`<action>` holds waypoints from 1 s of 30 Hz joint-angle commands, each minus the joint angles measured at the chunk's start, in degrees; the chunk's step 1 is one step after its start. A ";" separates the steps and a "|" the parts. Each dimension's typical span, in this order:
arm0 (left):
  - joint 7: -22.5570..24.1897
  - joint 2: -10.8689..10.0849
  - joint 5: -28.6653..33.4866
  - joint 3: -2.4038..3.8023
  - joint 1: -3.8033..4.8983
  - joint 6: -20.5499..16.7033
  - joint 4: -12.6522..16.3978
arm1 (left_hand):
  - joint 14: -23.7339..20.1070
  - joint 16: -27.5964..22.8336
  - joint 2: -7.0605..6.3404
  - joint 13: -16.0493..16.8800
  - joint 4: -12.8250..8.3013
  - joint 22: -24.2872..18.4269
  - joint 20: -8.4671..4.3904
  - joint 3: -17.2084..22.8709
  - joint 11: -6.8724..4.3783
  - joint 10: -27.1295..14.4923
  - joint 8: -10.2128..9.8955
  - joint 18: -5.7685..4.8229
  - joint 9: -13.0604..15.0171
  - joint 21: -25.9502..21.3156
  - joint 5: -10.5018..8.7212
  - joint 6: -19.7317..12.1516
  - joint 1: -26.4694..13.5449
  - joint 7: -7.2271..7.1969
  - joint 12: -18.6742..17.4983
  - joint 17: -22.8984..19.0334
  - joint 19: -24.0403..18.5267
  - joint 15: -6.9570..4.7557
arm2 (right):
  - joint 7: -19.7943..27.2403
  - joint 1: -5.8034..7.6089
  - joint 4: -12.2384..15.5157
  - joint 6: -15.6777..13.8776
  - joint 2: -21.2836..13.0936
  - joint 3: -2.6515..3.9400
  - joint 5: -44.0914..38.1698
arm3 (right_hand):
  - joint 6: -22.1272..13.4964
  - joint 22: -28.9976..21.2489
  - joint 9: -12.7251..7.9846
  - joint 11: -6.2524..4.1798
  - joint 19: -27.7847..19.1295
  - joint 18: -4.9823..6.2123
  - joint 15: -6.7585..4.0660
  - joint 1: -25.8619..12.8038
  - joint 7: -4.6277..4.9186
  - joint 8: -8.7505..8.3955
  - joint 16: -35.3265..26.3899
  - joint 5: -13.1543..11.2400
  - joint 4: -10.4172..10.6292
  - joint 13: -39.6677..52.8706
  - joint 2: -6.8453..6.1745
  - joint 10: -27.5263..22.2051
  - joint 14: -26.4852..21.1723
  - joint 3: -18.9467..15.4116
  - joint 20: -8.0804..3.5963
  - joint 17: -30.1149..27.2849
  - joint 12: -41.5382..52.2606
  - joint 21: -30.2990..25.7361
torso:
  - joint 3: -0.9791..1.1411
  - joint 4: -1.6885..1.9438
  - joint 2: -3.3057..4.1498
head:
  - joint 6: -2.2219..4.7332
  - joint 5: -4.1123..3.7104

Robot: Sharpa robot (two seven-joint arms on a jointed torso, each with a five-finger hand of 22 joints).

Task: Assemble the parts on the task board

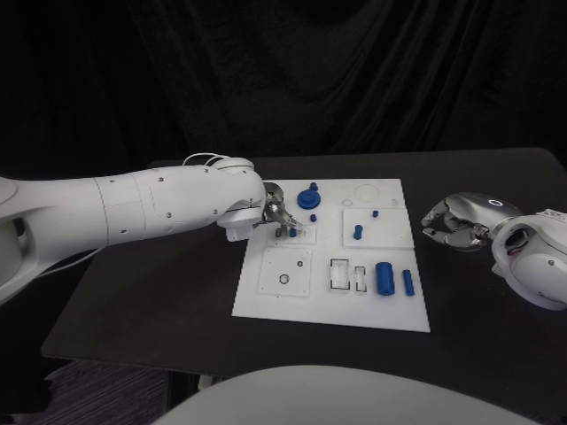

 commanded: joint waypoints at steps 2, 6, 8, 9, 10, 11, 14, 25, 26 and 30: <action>3.97 -2.68 -5.30 0.05 1.38 -7.15 3.96 | 5.96 0.15 0.17 14.05 -0.36 12.12 -0.72 -0.13 -0.67 5.03 2.22 -0.60 3.06 1.82 1.04 -0.52 1.25 -0.73 1.04 15.09 3.29 -0.59 | 1.88 -0.06 0.22 -2.94 -0.44 0.04 -0.14 | 0.89 5.94 0.17 0.13 -0.33 0.13 0.45 0.22 -0.01 0.26 0.48 -0.13 0.08 3.16 -0.23 -0.06 1.77 0.35 0.06 0.40 0.15 0.64 | 0.01 0.03 -0.15 | -0.01 0.62; 4.88 -5.46 -6.30 0.05 2.87 -7.80 6.66 | 5.96 0.15 0.26 14.20 -0.17 12.32 -0.83 -0.35 -0.80 5.20 3.11 -0.70 4.36 2.31 1.19 -0.79 1.46 -0.88 1.25 15.09 3.44 -0.68 | 3.07 -0.06 0.24 -4.68 -0.68 0.04 -0.14 | 1.28 6.09 0.26 0.17 -0.19 0.04 0.46 0.22 -0.05 0.46 0.90 -0.04 0.09 3.36 -0.23 0.12 1.88 0.35 0.07 0.66 0.33 1.19 | 0.05 0.03 -0.19 | -0.01 0.78; 5.29 -6.76 -6.55 0.05 3.42 -7.63 7.56 | 5.96 0.15 0.37 14.41 -0.18 12.57 -0.91 -0.34 -0.89 5.43 3.68 -0.85 5.22 3.03 1.38 -1.01 1.90 -1.00 1.57 15.09 3.64 -0.73 | 3.53 -0.06 0.26 -5.39 -0.84 0.04 -0.14 | 1.32 6.17 0.28 0.17 -0.11 -0.01 0.46 0.20 -0.05 0.48 0.99 -0.03 0.10 3.46 -0.24 0.20 1.91 0.34 0.07 0.72 0.41 1.52 | 0.08 -0.03 -0.17 | -0.01 0.74; 5.35 -6.89 -6.57 0.05 3.47 -7.59 7.63 | 5.96 0.15 0.36 14.42 -0.19 12.60 -0.91 -0.34 -0.90 5.44 3.73 -0.86 5.29 3.09 1.40 -1.03 1.95 -1.01 1.60 15.09 3.65 -0.75 | 3.58 -0.06 0.26 -5.46 -0.86 0.04 -0.14 | 1.37 6.20 0.29 0.18 -0.09 -0.02 0.46 0.19 -0.05 0.50 1.05 -0.03 0.11 3.51 -0.25 0.25 1.93 0.33 0.07 0.76 0.45 1.61 | 0.08 -0.03 -0.15 | -0.01 0.73; 5.63 -7.58 -6.67 0.05 3.74 -7.27 7.89 | 5.96 0.15 0.36 14.54 -0.19 12.70 -0.91 -0.35 -0.91 5.57 3.82 -0.93 5.43 3.42 1.42 -1.09 2.02 -1.02 1.76 15.09 3.74 -0.76 | 3.86 -0.06 0.29 -5.89 -0.98 0.04 -0.14 | 1.55 6.32 0.33 0.19 0.04 -0.09 0.46 0.12 -0.07 0.59 1.36 -0.02 0.17 3.68 -0.27 0.42 2.03 0.29 0.07 0.95 0.61 2.05 | 0.08 -0.04 -0.10 | -0.01 0.70; 5.79 -7.94 -6.73 0.05 3.87 -7.01 7.90 | 5.96 0.15 0.36 14.62 -0.19 12.77 -0.92 -0.36 -0.91 5.65 3.86 -0.98 5.52 3.63 1.42 -1.14 2.06 -1.02 1.89 15.09 3.80 -0.76 | 4.05 -0.06 0.30 -6.18 -1.04 0.04 -0.14 | 1.55 6.32 0.33 0.19 0.04 -0.09 0.46 0.12 -0.07 0.59 1.36 -0.02 0.17 3.68 -0.27 0.42 2.03 0.29 0.07 0.95 0.61 2.05 | 0.07 -0.02 -0.06 | -0.01 0.67; 6.22 -8.54 -6.85 0.05 4.15 -5.62 7.05 | 5.96 0.15 0.48 14.96 0.05 13.31 -0.94 -0.43 -0.93 6.02 4.37 -1.32 6.40 5.30 1.59 -1.43 2.35 -1.06 2.40 15.09 4.23 -0.76 | 4.57 -0.06 0.31 -6.98 -1.19 0.04 -0.14 | 1.71 6.48 0.36 0.20 0.22 -0.19 0.46 0.02 -0.10 0.66 1.69 -0.03 0.27 3.89 -0.27 0.63 2.16 0.25 0.07 1.15 0.81 2.66 | 0.06 0.12 -0.04 | -0.01 0.48; 7.28 -4.32 -6.96 0.04 4.21 1.30 -3.53 | 5.96 0.15 0.77 14.96 2.61 13.34 -0.69 -1.51 -0.62 6.02 2.89 -1.29 6.18 5.23 1.42 -1.38 1.44 -0.74 2.40 15.09 4.08 -0.43 | 5.36 -0.08 0.38 -7.52 -1.38 0.04 -0.14 | 1.85 6.65 0.39 0.21 0.43 -0.28 0.45 -0.15 -0.12 0.70 2.15 -0.05 0.42 4.18 -0.28 0.91 2.33 0.17 0.06 1.43 1.07 3.29 | -0.04 0.42 0.24 | -0.01 -0.22; 7.38 -4.09 -6.96 0.04 4.19 1.43 -3.94 | 5.96 0.15 0.76 14.96 2.78 13.34 -0.67 -1.60 -0.59 6.02 2.60 -1.30 6.00 5.25 1.39 -1.23 1.43 -0.72 2.40 15.09 4.07 -0.40 | 5.37 -0.08 0.38 -7.52 -1.38 0.04 -0.14 | 1.85 6.65 0.39 0.21 0.43 -0.28 0.45 -0.15 -0.12 0.70 2.15 -0.05 0.42 4.18 -0.28 0.91 2.33 0.17 0.06 1.43 1.07 3.29 | -0.05 0.42 0.24 | -0.01 -0.23; 8.56 -1.92 -6.97 0.03 3.94 2.45 -7.60 | 5.96 0.15 0.61 14.96 3.47 13.22 -0.52 -2.08 -0.41 6.02 1.13 -1.21 5.11 4.85 1.32 -0.73 1.44 -0.52 2.40 15.09 3.88 -0.24 | 5.52 -0.08 0.44 -7.57 -1.36 0.04 -0.14 | 1.85 6.65 0.39 0.21 0.43 -0.28 0.45 -0.15 -0.12 0.70 2.15 -0.05 0.42 4.18 -0.28 0.91 2.33 0.17 0.06 1.43 1.07 3.29 | -0.18 0.22 0.47 | -0.01 -0.19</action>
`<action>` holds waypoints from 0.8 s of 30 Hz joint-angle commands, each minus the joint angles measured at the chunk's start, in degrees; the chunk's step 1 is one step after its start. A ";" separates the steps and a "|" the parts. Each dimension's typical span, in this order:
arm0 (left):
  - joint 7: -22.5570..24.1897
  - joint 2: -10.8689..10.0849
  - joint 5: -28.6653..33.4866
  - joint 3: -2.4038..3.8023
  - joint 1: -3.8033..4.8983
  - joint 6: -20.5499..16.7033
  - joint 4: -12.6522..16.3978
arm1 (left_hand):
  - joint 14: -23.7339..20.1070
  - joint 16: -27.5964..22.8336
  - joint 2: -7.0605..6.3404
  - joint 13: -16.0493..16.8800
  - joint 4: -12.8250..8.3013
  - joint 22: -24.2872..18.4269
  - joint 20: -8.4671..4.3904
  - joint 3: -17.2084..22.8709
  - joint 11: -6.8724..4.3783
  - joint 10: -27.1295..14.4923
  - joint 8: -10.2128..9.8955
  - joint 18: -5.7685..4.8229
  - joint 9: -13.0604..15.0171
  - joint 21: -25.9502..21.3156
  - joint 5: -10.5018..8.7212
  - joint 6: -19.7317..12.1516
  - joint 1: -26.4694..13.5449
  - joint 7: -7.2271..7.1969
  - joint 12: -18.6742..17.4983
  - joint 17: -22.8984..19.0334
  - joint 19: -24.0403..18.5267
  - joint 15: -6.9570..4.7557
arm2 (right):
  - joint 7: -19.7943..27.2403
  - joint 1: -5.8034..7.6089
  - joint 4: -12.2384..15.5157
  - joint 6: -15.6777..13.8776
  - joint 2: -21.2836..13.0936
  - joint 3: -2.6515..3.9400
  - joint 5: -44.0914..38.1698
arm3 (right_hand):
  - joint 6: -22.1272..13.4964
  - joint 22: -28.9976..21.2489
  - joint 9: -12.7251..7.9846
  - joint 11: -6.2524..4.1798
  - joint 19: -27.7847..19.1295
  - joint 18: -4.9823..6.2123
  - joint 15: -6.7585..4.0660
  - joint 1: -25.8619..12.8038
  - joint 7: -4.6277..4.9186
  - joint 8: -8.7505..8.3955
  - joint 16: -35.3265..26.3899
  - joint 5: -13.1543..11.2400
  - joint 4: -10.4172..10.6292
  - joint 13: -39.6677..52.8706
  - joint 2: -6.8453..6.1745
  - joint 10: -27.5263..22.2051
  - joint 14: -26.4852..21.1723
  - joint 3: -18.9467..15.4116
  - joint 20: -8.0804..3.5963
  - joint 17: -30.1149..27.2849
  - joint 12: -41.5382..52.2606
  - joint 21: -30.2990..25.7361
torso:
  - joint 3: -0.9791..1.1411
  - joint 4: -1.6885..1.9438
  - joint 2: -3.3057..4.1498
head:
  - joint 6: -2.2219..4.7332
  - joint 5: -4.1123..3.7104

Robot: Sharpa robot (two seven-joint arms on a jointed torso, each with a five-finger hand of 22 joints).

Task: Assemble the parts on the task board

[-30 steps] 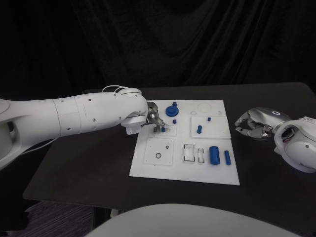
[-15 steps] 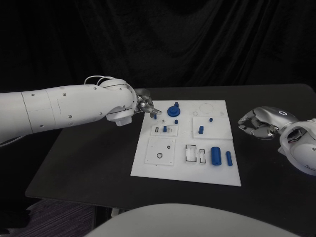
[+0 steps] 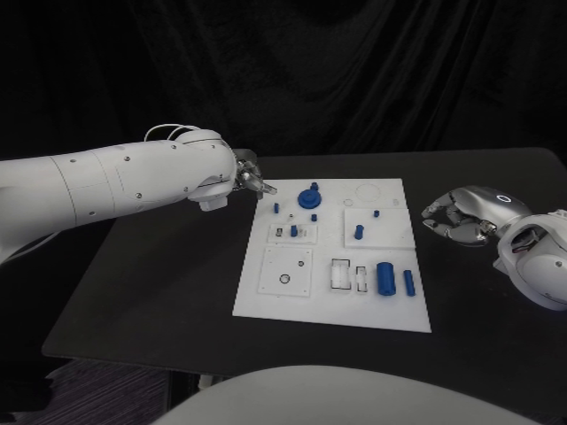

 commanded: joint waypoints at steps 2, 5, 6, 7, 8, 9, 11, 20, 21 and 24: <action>3.29 1.85 -0.27 0.05 -0.29 3.58 -2.89 | 5.95 0.15 -0.04 14.96 0.99 13.10 0.11 -0.48 0.31 5.96 -1.52 -0.16 -0.82 -0.74 -0.32 0.53 -0.46 0.20 0.17 15.09 3.73 0.35 | 0.92 -0.08 0.21 -1.37 -0.05 0.04 -0.14 | 0.53 6.69 0.07 0.01 0.46 -0.30 0.45 -0.14 -0.02 0.19 0.34 -0.04 0.26 4.20 -0.28 0.28 2.34 0.02 0.05 0.11 0.23 0.27 | -0.21 -0.19 0.37 | -0.01 0.12; 4.20 3.07 -0.27 0.05 -0.55 4.23 -4.66 | 5.95 0.15 -0.06 14.59 1.41 12.86 0.43 -0.94 0.74 5.48 -3.48 0.01 -1.76 -1.58 -0.46 0.38 -0.16 0.64 -0.41 15.09 3.33 0.74 | 0.95 -0.08 0.23 -1.41 -0.02 0.04 -0.14 | 0.53 6.69 0.07 0.01 0.46 -0.30 0.45 -0.14 -0.02 0.19 0.34 -0.04 0.26 4.20 -0.28 0.28 2.34 0.02 0.05 0.11 0.23 0.27 | -0.30 -0.18 0.58 | -0.01 0.09; 4.55 3.48 -0.27 0.05 -0.66 4.39 -5.23 | 5.95 0.15 -0.08 14.42 1.48 12.80 0.56 -1.08 0.88 5.25 -4.07 0.06 -2.02 -1.80 -0.44 0.38 -0.01 0.78 -0.69 15.09 3.21 0.88 | 0.96 -0.08 0.24 -1.41 0.00 0.04 -0.14 | 0.53 6.69 0.07 0.01 0.46 -0.30 0.45 -0.14 -0.02 0.19 0.34 -0.04 0.26 4.20 -0.28 0.28 2.34 0.02 0.05 0.11 0.23 0.27 | -0.35 -0.18 0.71 | -0.01 0.02; 4.86 3.77 -0.27 0.05 -0.75 4.48 -5.64 | 5.95 0.15 -0.12 14.16 1.43 12.67 0.75 -1.23 1.10 4.89 -4.99 0.15 -2.38 -2.24 -0.17 0.19 0.36 1.01 -1.12 15.09 2.98 1.10 | 0.97 -0.08 0.26 -1.40 0.02 0.04 -0.14 | 0.53 6.69 0.07 0.01 0.46 -0.30 0.45 -0.14 -0.02 0.19 0.34 -0.04 0.26 4.20 -0.28 0.28 2.34 0.02 0.05 0.11 0.23 0.27 | -0.38 -0.18 0.77 | -0.01 -0.02; 5.19 4.04 -0.27 0.05 -0.84 4.57 -6.03 | 5.95 0.15 -0.14 14.09 1.43 12.64 0.82 -1.29 1.19 4.78 -5.31 0.18 -2.49 -2.35 -0.04 0.09 0.47 1.11 -1.24 15.09 2.91 1.19 | 0.97 -0.08 0.27 -1.38 0.02 0.04 -0.14 | 0.53 6.69 0.07 0.01 0.46 -0.30 0.45 -0.14 -0.02 0.19 0.34 -0.04 0.26 4.20 -0.28 0.28 2.34 0.02 0.05 0.11 0.23 0.27 | -0.43 -0.18 0.89 | -0.01 -0.03; 5.60 4.36 -0.27 0.05 -0.95 4.77 -6.50 | 5.95 0.15 -0.14 14.00 1.38 12.58 1.06 -1.40 1.47 4.62 -6.32 0.22 -2.82 -2.53 1.28 -0.08 0.93 1.34 -1.40 15.09 2.74 1.45 | 0.98 -0.08 0.29 -1.36 0.02 0.04 -0.14 | 0.53 6.69 0.07 0.01 0.46 -0.30 0.45 -0.14 -0.02 0.19 0.34 -0.04 0.26 4.20 -0.28 0.28 2.34 0.02 0.05 0.11 0.23 0.27 | -0.47 -0.19 0.99 | -0.01 -0.02; 6.05 4.81 -0.27 0.05 -1.13 5.25 -7.18 | 5.95 0.15 -0.26 13.98 1.22 12.54 1.24 -1.45 1.63 4.57 -7.11 0.25 -3.07 -2.65 2.28 -0.24 1.39 1.52 -1.44 15.09 2.63 1.60 | 0.97 -0.08 0.31 -1.31 0.02 0.04 -0.14 | 0.54 6.70 0.07 0.01 0.48 -0.30 0.45 -0.11 -0.04 0.19 0.44 -0.03 0.24 4.22 -0.26 0.31 2.38 0.03 0.05 0.18 0.26 0.28 | -0.52 -0.24 1.15 | -0.01 0.00; 6.43 6.57 -0.27 0.05 -2.00 6.97 -10.38 | 5.95 0.15 -0.22 14.03 0.85 12.51 1.93 -1.66 2.47 4.57 -9.86 0.27 -3.60 -2.64 2.01 -2.25 2.39 2.54 -1.38 15.09 2.44 2.34 | 1.01 -0.09 0.32 -1.05 0.21 0.04 0.47 | 0.56 6.89 0.07 0.02 0.68 -0.42 0.44 -0.21 -0.02 0.19 1.07 -0.06 0.34 4.51 -0.22 0.56 2.54 0.01 0.04 0.59 0.51 1.02 | -0.62 -0.26 1.64 | -0.01 0.01; 6.43 6.70 -0.27 0.05 -2.11 6.95 -10.73 | 5.95 0.15 -0.19 14.05 0.67 12.53 1.98 -1.63 2.49 4.60 -9.78 0.26 -3.40 -2.59 1.99 -2.21 2.62 2.54 -1.34 15.09 2.45 2.38 | 1.02 -0.09 0.31 -1.01 0.25 0.04 0.53 | 0.56 6.89 0.07 0.02 0.68 -0.42 0.44 -0.21 -0.02 0.19 1.07 -0.06 0.34 4.51 -0.22 0.56 2.54 0.01 0.04 0.59 0.51 1.02 | -0.64 -0.27 1.66 | -0.01 -0.04; 6.38 6.89 -0.27 0.05 -2.26 6.72 -11.30 | 5.95 0.15 -0.24 14.08 0.43 12.54 2.07 -1.67 2.54 4.63 -9.53 0.25 -2.90 -2.50 2.06 -2.36 2.86 2.59 -1.31 15.09 2.46 2.44 | 0.93 -0.09 0.33 -0.83 0.25 0.04 0.61 | 0.57 6.93 0.07 0.04 0.73 -0.44 0.44 -0.23 -0.03 0.18 1.16 -0.05 0.37 4.57 -0.20 0.63 2.58 0.00 0.04 0.64 0.57 1.15 | -0.66 -0.30 1.82 | -0.01 0.01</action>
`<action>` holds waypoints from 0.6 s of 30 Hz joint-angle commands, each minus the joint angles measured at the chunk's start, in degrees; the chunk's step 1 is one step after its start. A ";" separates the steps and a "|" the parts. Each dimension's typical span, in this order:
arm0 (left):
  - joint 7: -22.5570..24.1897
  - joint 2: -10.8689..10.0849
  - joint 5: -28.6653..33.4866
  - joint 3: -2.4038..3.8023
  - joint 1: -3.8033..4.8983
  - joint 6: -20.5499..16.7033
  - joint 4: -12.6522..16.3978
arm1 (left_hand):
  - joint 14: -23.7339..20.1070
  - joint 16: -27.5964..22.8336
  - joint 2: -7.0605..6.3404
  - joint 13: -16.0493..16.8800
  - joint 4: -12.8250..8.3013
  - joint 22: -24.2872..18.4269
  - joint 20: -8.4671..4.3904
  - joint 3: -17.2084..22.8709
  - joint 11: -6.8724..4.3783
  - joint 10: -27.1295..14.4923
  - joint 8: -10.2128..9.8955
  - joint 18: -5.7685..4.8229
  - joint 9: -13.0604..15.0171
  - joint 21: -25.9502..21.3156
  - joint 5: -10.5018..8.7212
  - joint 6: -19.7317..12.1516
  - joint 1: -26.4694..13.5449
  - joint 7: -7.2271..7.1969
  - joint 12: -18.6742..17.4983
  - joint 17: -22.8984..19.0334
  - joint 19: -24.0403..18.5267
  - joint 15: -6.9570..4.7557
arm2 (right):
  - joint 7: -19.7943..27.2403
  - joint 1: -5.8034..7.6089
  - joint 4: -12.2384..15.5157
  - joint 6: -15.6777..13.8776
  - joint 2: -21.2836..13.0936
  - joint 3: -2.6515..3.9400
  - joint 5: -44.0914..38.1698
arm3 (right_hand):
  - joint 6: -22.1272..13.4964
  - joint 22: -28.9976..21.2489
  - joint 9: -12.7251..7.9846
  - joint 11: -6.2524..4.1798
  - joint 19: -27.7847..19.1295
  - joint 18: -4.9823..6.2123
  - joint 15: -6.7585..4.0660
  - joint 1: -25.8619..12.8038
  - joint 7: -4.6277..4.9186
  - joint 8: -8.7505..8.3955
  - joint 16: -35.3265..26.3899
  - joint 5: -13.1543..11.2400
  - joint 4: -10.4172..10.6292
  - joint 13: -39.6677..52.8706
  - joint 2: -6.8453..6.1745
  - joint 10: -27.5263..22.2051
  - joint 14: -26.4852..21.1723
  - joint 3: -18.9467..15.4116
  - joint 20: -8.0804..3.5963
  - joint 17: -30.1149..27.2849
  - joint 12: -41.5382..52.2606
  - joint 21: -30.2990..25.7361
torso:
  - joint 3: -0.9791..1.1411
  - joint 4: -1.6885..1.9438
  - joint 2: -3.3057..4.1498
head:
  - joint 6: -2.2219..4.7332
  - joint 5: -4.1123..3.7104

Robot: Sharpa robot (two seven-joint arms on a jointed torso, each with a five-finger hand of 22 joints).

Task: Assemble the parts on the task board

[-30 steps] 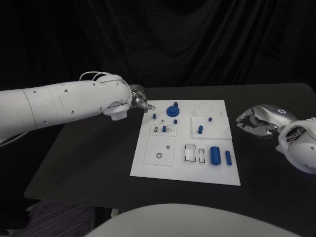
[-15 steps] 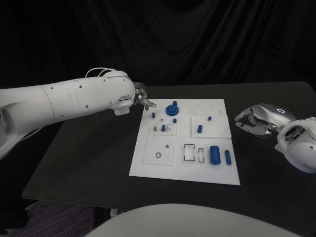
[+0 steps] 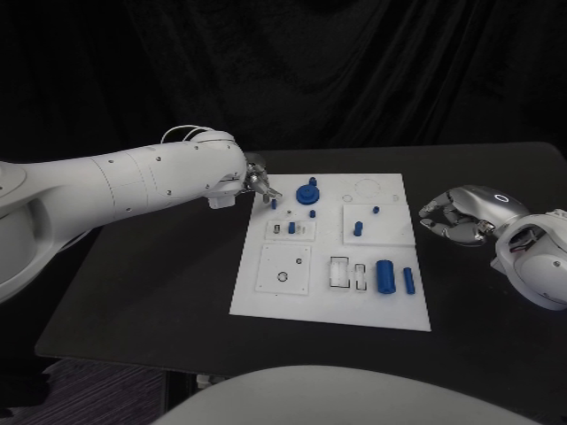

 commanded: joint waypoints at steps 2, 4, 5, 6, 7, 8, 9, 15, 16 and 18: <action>1.35 0.28 0.00 0.05 -0.24 1.01 -0.67 | 6.05 0.15 0.03 14.13 -0.72 12.56 0.60 -0.06 0.41 4.79 0.74 0.24 1.41 0.05 0.41 -0.82 1.15 -0.09 0.14 15.09 2.56 0.52 | 0.18 -0.09 0.15 -0.28 -0.04 0.04 0.34 | 0.57 6.94 0.08 -0.13 0.31 -0.44 0.45 -0.23 -0.03 0.18 0.24 -0.05 0.37 4.58 -0.20 0.47 2.59 0.01 0.04 0.05 0.29 0.25 | -0.06 -0.03 0.36 | -0.01 0.00; 1.29 0.32 0.00 0.06 -0.30 1.10 -0.84 | 6.05 0.15 0.33 14.26 -0.96 12.61 0.58 -0.44 0.30 4.98 3.06 0.23 5.33 0.37 0.71 -1.78 1.07 -0.31 0.36 15.09 2.61 0.51 | 0.07 -0.09 0.15 -0.10 -0.07 0.04 0.36 | 0.56 6.91 0.08 -0.13 0.29 -0.41 0.45 -0.24 -0.03 0.18 0.09 -0.05 0.38 4.48 -0.20 0.40 2.57 0.00 0.04 -0.05 0.22 0.11 | -0.03 -0.08 0.31 | -0.01 0.03; 1.26 0.34 0.00 0.06 -0.32 1.20 -0.90 | 6.05 0.15 0.31 14.27 -1.18 12.59 0.56 -0.67 0.16 4.99 4.47 0.25 7.55 0.36 0.76 -2.03 1.14 -0.45 0.37 15.09 2.55 0.44 | 0.03 -0.09 0.15 -0.02 -0.08 0.04 0.37 | 0.56 6.91 0.08 -0.13 0.29 -0.41 0.45 -0.24 -0.03 0.18 0.09 -0.05 0.38 4.48 -0.20 0.40 2.57 0.00 0.04 -0.05 0.22 0.11 | -0.02 -0.08 0.24 | -0.01 0.04; 1.23 0.37 0.00 0.06 -0.35 1.35 -0.96 | 6.05 0.15 0.42 14.26 -1.21 12.59 0.58 -0.67 0.10 4.97 4.87 0.24 8.19 0.38 0.82 -2.11 1.17 -0.50 0.36 15.09 2.54 0.40 | -0.03 -0.09 0.15 0.06 -0.09 0.04 0.37 | 0.56 6.91 0.08 -0.13 0.29 -0.41 0.45 -0.24 -0.03 0.18 0.09 -0.05 0.38 4.48 -0.20 0.40 2.57 0.00 0.04 -0.05 0.22 0.11 | -0.01 -0.09 0.19 | -0.01 0.06; 1.20 0.41 0.00 0.06 -0.37 1.49 -1.00 | 6.05 0.15 0.42 14.26 -1.21 12.59 0.58 -0.67 0.10 4.97 4.87 0.24 8.19 0.38 0.82 -2.11 1.17 -0.50 0.36 15.09 2.54 0.40 | -0.07 -0.09 0.15 0.12 -0.09 0.04 0.38 | 0.56 6.91 0.08 -0.13 0.29 -0.41 0.45 -0.24 -0.03 0.18 0.09 -0.05 0.38 4.48 -0.20 0.40 2.57 0.00 0.04 -0.05 0.22 0.11 | -0.01 -0.09 0.13 | -0.01 0.07; 1.18 0.46 0.00 0.06 -0.38 1.61 -1.04 | 6.05 0.15 0.46 14.26 -1.17 12.56 0.58 -0.78 0.09 4.96 5.31 0.25 9.08 0.32 1.00 -2.48 1.09 -0.54 0.35 15.09 2.49 0.34 | -0.10 -0.09 0.15 0.18 -0.08 0.04 0.38 | 0.56 6.91 0.08 -0.13 0.29 -0.41 0.45 -0.24 -0.03 0.18 0.09 -0.05 0.38 4.48 -0.20 0.40 2.57 0.00 0.04 -0.05 0.22 0.11 | -0.01 -0.09 0.07 | -0.01 0.10; 1.16 0.51 0.00 0.06 -0.40 1.75 -1.08 | 6.05 0.15 0.46 14.26 -1.17 12.56 0.58 -0.78 0.09 4.96 5.31 0.25 9.08 0.32 1.00 -2.48 1.09 -0.54 0.35 15.09 2.49 0.34 | -0.15 -0.09 0.15 0.26 -0.05 0.04 0.38 | 0.55 6.88 0.07 -0.13 0.27 -0.39 0.45 -0.25 -0.02 0.17 0.04 -0.05 0.38 4.40 -0.20 0.35 2.57 0.00 0.04 -0.08 0.16 -0.04 | 0.01 -0.10 0.05 | -0.01 0.11; 1.35 0.70 0.00 0.06 -0.46 2.01 -1.22 | 6.05 0.15 0.53 14.18 -1.02 12.52 0.58 -0.88 0.09 4.84 5.53 0.28 9.61 0.19 1.12 -2.72 0.90 -0.53 0.22 15.09 2.41 0.34 | -0.34 -0.09 0.11 0.62 0.07 0.04 0.39 | 0.54 6.88 0.07 -0.13 0.28 -0.39 0.45 -0.26 -0.02 0.16 -0.06 -0.05 0.39 4.37 -0.21 0.33 2.56 -0.01 0.04 -0.16 0.14 -0.06 | -0.03 -0.08 -0.04 | -0.01 -0.02; 1.44 0.73 0.00 0.06 -0.47 1.99 -1.24 | 6.05 0.15 0.56 14.14 -0.93 12.49 0.58 -0.93 0.10 4.77 5.56 0.30 9.78 0.10 1.15 -2.86 0.81 -0.50 0.14 15.09 2.36 0.35 | -0.39 -0.09 0.11 0.71 0.09 0.04 0.39 | 0.54 6.88 0.07 -0.13 0.28 -0.39 0.45 -0.26 -0.02 0.16 -0.06 -0.05 0.39 4.37 -0.21 0.33 2.56 -0.01 0.04 -0.16 0.14 -0.06 | -0.04 -0.07 -0.02 | -0.01 -0.02; 1.58 0.77 0.00 0.06 -0.48 1.97 -1.26 | 6.05 0.15 0.58 14.11 -0.90 12.50 0.58 -0.94 0.11 4.72 5.57 0.30 9.84 0.11 1.16 -2.92 0.78 -0.50 0.09 15.09 2.36 0.35 | -0.49 -0.09 0.10 0.86 0.10 0.04 0.39 | 0.54 6.88 0.07 -0.13 0.28 -0.39 0.45 -0.26 -0.02 0.16 -0.06 -0.05 0.39 4.37 -0.21 0.33 2.56 -0.01 0.04 -0.16 0.14 -0.06 | -0.02 -0.03 0.02 | -0.01 -0.05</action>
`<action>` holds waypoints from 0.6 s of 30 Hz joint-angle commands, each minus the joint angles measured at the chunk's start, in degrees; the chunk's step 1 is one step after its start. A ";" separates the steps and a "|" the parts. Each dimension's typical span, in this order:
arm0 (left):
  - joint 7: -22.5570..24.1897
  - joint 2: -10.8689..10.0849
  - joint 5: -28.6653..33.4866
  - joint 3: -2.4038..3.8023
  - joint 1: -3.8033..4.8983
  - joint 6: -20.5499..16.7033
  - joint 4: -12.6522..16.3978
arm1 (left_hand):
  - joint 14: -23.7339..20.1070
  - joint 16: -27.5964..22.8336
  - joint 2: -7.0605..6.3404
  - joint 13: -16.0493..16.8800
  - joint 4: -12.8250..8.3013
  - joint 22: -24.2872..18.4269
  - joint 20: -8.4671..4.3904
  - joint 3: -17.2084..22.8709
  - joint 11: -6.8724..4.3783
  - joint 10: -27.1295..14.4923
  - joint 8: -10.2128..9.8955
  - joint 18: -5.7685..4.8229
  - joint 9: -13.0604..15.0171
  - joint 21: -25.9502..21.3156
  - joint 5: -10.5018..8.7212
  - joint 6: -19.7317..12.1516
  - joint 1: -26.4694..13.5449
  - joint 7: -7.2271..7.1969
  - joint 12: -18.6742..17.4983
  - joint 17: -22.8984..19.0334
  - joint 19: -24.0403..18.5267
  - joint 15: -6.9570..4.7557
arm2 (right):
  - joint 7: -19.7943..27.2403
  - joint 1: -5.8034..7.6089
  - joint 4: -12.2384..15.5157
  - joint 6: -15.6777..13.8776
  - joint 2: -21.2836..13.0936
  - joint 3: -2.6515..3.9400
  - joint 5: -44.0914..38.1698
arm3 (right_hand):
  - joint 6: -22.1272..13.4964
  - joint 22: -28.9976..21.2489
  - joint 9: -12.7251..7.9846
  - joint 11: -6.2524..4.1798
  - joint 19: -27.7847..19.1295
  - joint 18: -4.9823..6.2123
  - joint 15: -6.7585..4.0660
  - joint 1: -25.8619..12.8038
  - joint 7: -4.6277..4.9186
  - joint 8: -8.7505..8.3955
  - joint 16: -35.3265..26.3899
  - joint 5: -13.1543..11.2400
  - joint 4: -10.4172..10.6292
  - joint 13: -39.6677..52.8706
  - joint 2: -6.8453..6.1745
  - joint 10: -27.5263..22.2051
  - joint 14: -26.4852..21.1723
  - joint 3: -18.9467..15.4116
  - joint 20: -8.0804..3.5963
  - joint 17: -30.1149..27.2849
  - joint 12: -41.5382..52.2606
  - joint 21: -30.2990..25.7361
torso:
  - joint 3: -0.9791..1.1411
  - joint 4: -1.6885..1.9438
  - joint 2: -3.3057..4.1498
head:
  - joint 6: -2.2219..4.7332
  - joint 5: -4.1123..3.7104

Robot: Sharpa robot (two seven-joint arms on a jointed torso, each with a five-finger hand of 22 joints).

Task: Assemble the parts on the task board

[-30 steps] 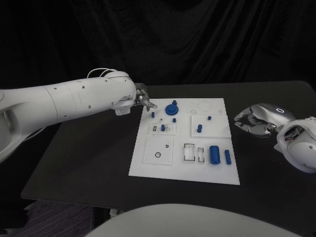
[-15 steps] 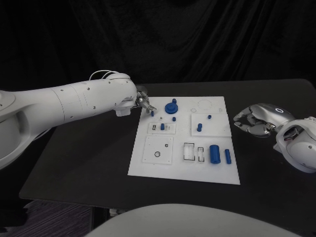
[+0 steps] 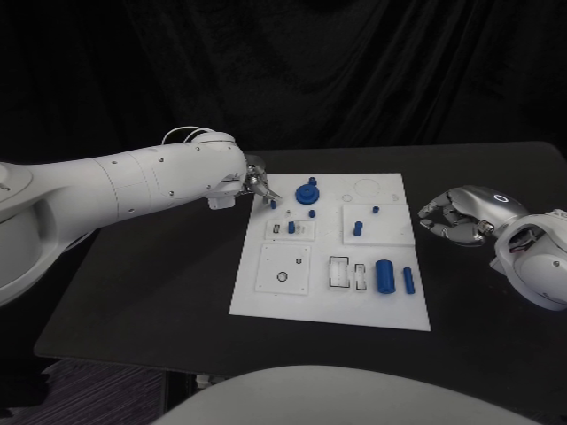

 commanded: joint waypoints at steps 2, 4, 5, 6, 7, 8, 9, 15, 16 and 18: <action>1.32 0.16 0.05 0.04 -0.09 0.88 -0.04 | 6.05 0.15 0.36 14.04 0.22 12.44 0.39 -0.29 0.15 4.62 0.17 0.33 0.25 -0.17 0.31 -0.69 -0.01 0.16 -0.03 15.09 2.07 0.38 | -0.61 -0.09 0.09 0.77 0.00 0.05 0.02 | 0.52 6.85 0.07 -0.16 0.26 -0.35 0.45 -0.25 -0.02 0.14 -0.11 -0.04 0.39 4.29 -0.21 0.24 2.55 0.00 0.04 -0.08 0.08 -0.22 | 0.00 0.08 0.01 | -0.01 -0.09; 1.40 0.18 0.05 0.04 -0.10 0.94 -0.04 | 6.05 0.15 0.42 14.03 0.25 12.40 0.41 -0.28 0.18 4.60 0.11 0.36 0.37 -0.32 0.36 -0.91 -0.01 0.19 -0.05 15.09 1.99 0.40 | -0.73 -0.09 0.10 0.94 -0.01 0.05 0.02 | 0.52 6.85 0.07 -0.16 0.26 -0.35 0.45 -0.25 -0.02 0.14 -0.11 -0.04 0.39 4.29 -0.21 0.24 2.55 0.00 0.04 -0.08 0.08 -0.22 | 0.01 0.13 0.04 | -0.01 -0.11; 1.43 0.19 0.05 0.04 -0.10 0.95 -0.03 | 6.05 0.15 0.47 13.98 0.27 12.38 0.42 -0.26 0.19 4.52 0.07 0.38 0.45 -0.38 0.46 -1.05 0.01 0.21 -0.13 15.09 1.96 0.42 | -0.79 -0.09 0.10 1.02 -0.02 0.05 0.02 | 0.52 6.85 0.07 -0.16 0.26 -0.35 0.45 -0.25 -0.02 0.14 -0.11 -0.04 0.39 4.29 -0.21 0.24 2.55 0.00 0.04 -0.08 0.08 -0.22 | 0.02 0.15 0.04 | -0.01 -0.11; 1.45 0.21 0.05 0.04 -0.11 1.01 -0.04 | 6.05 0.15 0.61 13.97 0.29 12.36 0.46 -0.17 0.25 4.49 -0.11 0.39 0.61 -0.43 1.01 -1.38 0.13 0.27 -0.16 15.09 1.90 0.48 | -0.89 -0.09 0.10 1.16 -0.02 0.05 0.02 | 0.50 6.81 0.06 -0.16 0.23 -0.32 0.46 -0.23 -0.02 0.13 -0.22 -0.03 0.37 4.25 -0.20 0.22 2.54 0.01 0.05 -0.16 0.05 -0.42 | 0.02 0.13 0.06 | -0.01 -0.08; 1.46 0.22 0.05 0.04 -0.11 1.06 -0.04 | 6.05 0.15 0.63 13.97 0.29 12.35 0.47 -0.14 0.26 4.49 -0.13 0.39 0.65 -0.47 1.17 -1.42 0.15 0.28 -0.15 15.09 1.87 0.49 | -0.94 -0.09 0.10 1.25 -0.02 0.05 0.02 | 0.50 6.81 0.06 -0.16 0.23 -0.32 0.46 -0.23 -0.02 0.13 -0.22 -0.03 0.37 4.25 -0.20 0.22 2.54 0.01 0.05 -0.16 0.05 -0.42 | 0.01 0.13 0.05 | -0.01 -0.06; 1.47 0.23 0.05 0.04 -0.11 1.12 -0.05 | 6.05 0.15 0.66 13.94 0.30 12.36 0.47 -0.12 0.26 4.44 -0.15 0.39 0.68 -0.45 1.28 -1.43 0.17 0.28 -0.20 15.09 1.87 0.50 | -1.00 -0.09 0.09 1.36 0.00 0.05 0.02 | 0.50 6.81 0.06 -0.16 0.23 -0.32 0.46 -0.23 -0.02 0.13 -0.22 -0.03 0.37 4.25 -0.20 0.22 2.54 0.01 0.05 -0.16 0.05 -0.42 | 0.02 0.12 0.05 | -0.01 -0.05; 1.47 0.25 0.05 0.04 -0.11 1.18 -0.06 | 6.05 0.15 0.71 13.95 0.31 12.34 0.48 -0.10 0.27 4.45 -0.16 0.40 0.71 -0.51 1.43 -1.41 0.19 0.28 -0.19 15.09 1.84 0.50 | -1.06 -0.09 0.09 1.46 0.01 0.05 0.02 | 0.50 6.81 0.06 -0.16 0.23 -0.32 0.46 -0.23 -0.02 0.13 -0.22 -0.03 0.37 4.25 -0.20 0.22 2.54 0.01 0.05 -0.16 0.05 -0.42 | 0.02 0.14 0.04 | -0.01 -0.04; 1.28 0.40 0.05 0.04 -0.13 1.71 -0.20 | 6.05 0.15 0.90 13.92 0.32 12.33 0.52 0.27 0.19 4.38 -0.24 0.42 1.02 -0.52 3.87 -1.00 0.59 0.12 -0.25 15.09 1.75 0.49 | -1.29 -0.09 0.09 1.93 0.08 0.05 0.02 | 0.48 6.75 0.06 -0.15 0.17 -0.27 0.46 -0.19 -0.03 0.12 -0.37 0.00 0.35 4.13 -0.19 0.13 2.51 0.04 0.05 -0.26 -0.04 -0.74 | 0.01 0.10 0.09 | -0.01 0.02; 1.27 0.43 0.05 0.04 -0.13 1.75 -0.22 | 6.05 0.15 0.89 13.90 0.25 12.32 0.51 0.38 0.16 4.34 -0.30 0.43 1.06 -0.55 4.38 -0.95 0.75 0.08 -0.28 15.09 1.73 0.47 | -1.31 -0.09 0.09 1.98 0.09 0.05 0.02 | 0.48 6.75 0.06 -0.15 0.17 -0.27 0.46 -0.19 -0.03 0.12 -0.37 0.00 0.35 4.13 -0.19 0.13 2.51 0.04 0.05 -0.26 -0.04 -0.74 | 0.00 0.11 0.10 | -0.01 0.00; 1.28 0.47 0.05 0.04 -0.15 1.73 -0.26 | 6.05 0.15 0.91 13.90 0.18 12.32 0.50 0.58 0.12 4.33 -0.38 0.43 1.10 -0.54 5.06 -0.88 0.98 0.03 -0.30 15.09 1.71 0.44 | -1.34 -0.09 0.11 2.07 0.08 0.05 0.02 | 0.48 6.75 0.06 -0.15 0.17 -0.27 0.46 -0.19 -0.03 0.12 -0.37 0.00 0.35 4.13 -0.19 0.13 2.51 0.04 0.05 -0.26 -0.04 -0.74 | 0.01 0.12 0.12 | -0.01 -0.06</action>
